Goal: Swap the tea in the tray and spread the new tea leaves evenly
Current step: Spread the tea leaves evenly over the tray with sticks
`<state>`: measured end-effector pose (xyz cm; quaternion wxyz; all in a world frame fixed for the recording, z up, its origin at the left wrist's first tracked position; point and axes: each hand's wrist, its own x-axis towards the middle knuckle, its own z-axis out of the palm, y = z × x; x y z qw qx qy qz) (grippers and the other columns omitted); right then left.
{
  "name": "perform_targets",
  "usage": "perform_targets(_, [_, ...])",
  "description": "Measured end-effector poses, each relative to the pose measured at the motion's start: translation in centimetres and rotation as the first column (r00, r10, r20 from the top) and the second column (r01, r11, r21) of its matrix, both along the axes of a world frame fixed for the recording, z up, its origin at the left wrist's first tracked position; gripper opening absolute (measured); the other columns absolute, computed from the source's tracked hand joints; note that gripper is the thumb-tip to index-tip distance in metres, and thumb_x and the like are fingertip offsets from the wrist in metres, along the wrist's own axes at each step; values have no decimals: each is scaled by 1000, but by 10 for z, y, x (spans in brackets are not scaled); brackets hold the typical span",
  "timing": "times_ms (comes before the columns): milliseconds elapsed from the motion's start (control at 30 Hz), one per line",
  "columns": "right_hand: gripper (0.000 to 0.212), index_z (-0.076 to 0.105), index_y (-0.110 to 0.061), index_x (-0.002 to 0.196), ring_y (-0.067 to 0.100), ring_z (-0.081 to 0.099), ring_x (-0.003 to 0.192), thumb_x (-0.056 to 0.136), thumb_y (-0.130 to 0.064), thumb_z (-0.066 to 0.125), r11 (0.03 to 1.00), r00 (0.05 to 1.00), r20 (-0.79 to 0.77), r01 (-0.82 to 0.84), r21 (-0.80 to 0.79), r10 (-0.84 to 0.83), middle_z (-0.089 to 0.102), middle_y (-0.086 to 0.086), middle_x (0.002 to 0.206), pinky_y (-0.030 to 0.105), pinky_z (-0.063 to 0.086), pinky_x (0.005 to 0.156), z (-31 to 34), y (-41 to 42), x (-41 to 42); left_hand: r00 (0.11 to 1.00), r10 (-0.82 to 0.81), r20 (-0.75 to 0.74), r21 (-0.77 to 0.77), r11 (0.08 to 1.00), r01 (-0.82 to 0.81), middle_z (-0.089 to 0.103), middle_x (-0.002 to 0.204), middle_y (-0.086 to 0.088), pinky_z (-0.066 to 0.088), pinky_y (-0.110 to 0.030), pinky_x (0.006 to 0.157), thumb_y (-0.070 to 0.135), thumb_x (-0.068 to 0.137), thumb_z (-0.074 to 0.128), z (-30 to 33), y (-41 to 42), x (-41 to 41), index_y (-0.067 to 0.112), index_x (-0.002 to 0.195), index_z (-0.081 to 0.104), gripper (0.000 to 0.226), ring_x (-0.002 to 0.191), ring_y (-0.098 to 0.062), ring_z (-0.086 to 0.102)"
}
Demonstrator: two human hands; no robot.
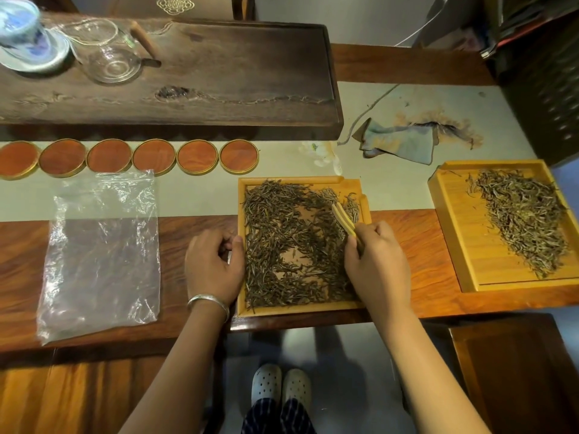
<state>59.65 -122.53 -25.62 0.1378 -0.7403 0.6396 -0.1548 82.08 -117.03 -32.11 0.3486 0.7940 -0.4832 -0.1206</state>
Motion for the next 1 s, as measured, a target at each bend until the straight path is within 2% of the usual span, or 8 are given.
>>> perform_targets(100, [20, 62, -7, 105, 22, 53, 67, 94, -19, 51, 1000, 1000, 10, 18, -2, -18, 52, 9, 97, 36, 50, 54, 3, -6, 2, 1000, 1, -2, 0, 1000, -1, 44, 65, 10, 25, -29, 60, 35, 83, 46, 0, 0, 0, 18, 69, 50, 23, 66, -14, 40])
perform_targets(200, [20, 64, -10, 106, 11, 49, 61, 93, -20, 54, 995, 995, 62, -69, -66, 73, 54, 4, 97, 21, 43, 48, 6, -8, 19, 1000, 9, -24, -8, 1000, -9, 45, 65, 10, 27, -29, 61, 33, 83, 49, 0, 0, 0, 18, 69, 52, 21, 67, -14, 41])
perform_targets(300, [27, 62, -11, 116, 6, 51, 69, 95, -24, 51, 988, 983, 99, -150, -34, 152, 53, 2, 107, 12, 41, 57, 4, -11, 48, 1000, 7, -28, -2, 1000, -7, 47, 66, 8, 28, -29, 61, 33, 83, 48, 0, 0, 0, 18, 70, 53, 21, 68, -15, 42])
perform_targets(400, [31, 60, -9, 120, 12, 54, 76, 96, -24, 48, 978, 978, 25, -210, 5, 209, 51, 5, 115, 18, 41, 63, -3, -15, 61, 1000, 3, -31, -1, 1000, -3, 48, 66, 7, 30, -30, 61, 34, 83, 48, -1, 0, 1, 17, 70, 54, 22, 69, -16, 43])
perform_targets(500, [25, 65, -10, 110, 7, 46, 63, 94, -22, 51, 986, 986, -35, -167, -29, 166, 55, 4, 107, 7, 29, 52, -2, -16, 47, 999, -2, -34, -15, 1000, 2, 48, 66, 8, 30, -30, 61, 32, 83, 49, -1, 1, 1, 17, 70, 54, 20, 68, -15, 43])
perform_targets(633, [18, 64, -10, 99, 21, 53, 64, 92, -21, 52, 990, 989, -74, -133, -38, 130, 55, 8, 100, 23, 34, 49, 2, -17, 32, 999, -4, -34, -14, 1000, 4, 48, 66, 7, 30, -30, 61, 29, 83, 51, 0, 0, 0, 16, 70, 54, 18, 68, -16, 42])
perform_targets(833, [19, 62, -10, 100, 25, 58, 71, 93, -22, 50, 986, 983, -82, -166, 13, 167, 53, 8, 101, 31, 46, 53, 3, -17, 23, 999, -4, -32, -16, 1000, 3, 47, 66, 8, 29, -30, 61, 26, 82, 54, 0, 1, 0, 20, 70, 52, 14, 67, -15, 41])
perform_targets(1000, [21, 66, -11, 107, 23, 58, 74, 90, -21, 57, 997, 998, -53, -49, -51, 46, 56, 8, 101, 25, 42, 56, 5, -18, 1, 1000, -3, -28, -27, 1000, 2, 44, 65, 13, 27, -28, 60, 28, 83, 52, 0, 1, 0, 24, 70, 50, 14, 66, -12, 39])
